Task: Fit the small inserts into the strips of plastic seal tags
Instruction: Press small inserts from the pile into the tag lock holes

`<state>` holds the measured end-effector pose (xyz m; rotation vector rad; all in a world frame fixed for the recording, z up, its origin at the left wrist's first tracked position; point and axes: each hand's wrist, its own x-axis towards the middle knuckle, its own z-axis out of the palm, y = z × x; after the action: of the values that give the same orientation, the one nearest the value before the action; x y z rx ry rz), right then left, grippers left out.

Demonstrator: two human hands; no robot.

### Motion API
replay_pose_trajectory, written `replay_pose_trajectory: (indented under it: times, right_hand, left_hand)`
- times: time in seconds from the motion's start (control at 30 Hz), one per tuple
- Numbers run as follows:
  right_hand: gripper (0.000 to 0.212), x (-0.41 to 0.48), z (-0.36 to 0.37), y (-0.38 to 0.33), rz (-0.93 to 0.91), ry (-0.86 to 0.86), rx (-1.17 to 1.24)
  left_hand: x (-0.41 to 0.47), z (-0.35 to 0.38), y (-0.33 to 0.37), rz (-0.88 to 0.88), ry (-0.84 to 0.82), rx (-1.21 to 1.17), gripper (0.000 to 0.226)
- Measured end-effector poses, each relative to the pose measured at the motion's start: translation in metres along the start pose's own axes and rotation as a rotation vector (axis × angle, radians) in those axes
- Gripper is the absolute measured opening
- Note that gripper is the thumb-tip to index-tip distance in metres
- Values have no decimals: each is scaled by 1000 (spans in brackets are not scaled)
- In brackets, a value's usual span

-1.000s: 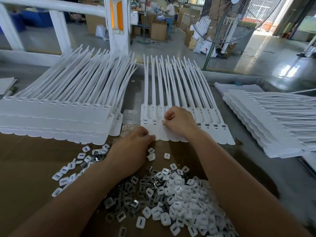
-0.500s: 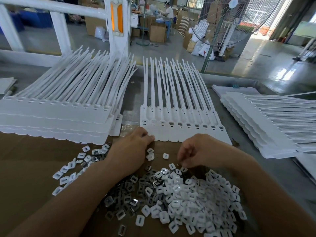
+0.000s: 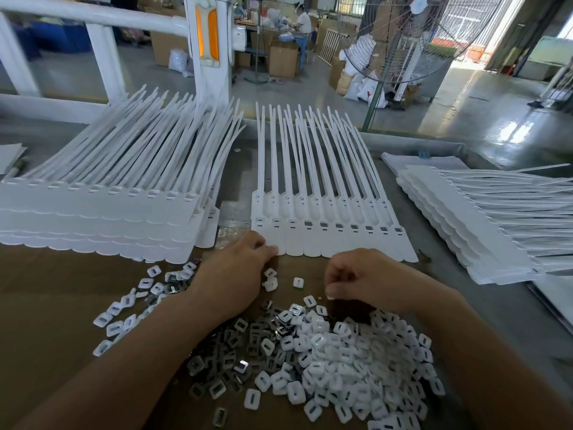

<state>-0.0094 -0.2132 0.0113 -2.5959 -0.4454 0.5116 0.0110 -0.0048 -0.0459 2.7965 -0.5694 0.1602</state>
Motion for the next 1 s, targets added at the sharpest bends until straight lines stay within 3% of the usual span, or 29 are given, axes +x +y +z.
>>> replay_pose_trajectory:
  times: [0.13, 0.3, 0.43, 0.63, 1.0]
  right_hand:
    - [11, 1, 1, -1, 60, 61, 180]
    - [13, 9, -1, 0, 33, 217, 103]
    - [12, 24, -3, 1, 67, 377, 228]
    - [12, 59, -10, 4, 73, 517, 232]
    - [10, 93, 1, 13, 134, 578, 262]
  left_hand:
    - [2, 1, 0, 2, 7, 3, 49]
    - [0, 2, -1, 1, 6, 0, 50]
    - [0, 2, -1, 16, 13, 6, 51]
    - [-4, -1, -2, 27, 10, -4, 51]
    - [-3, -3, -1, 29, 5, -8, 48]
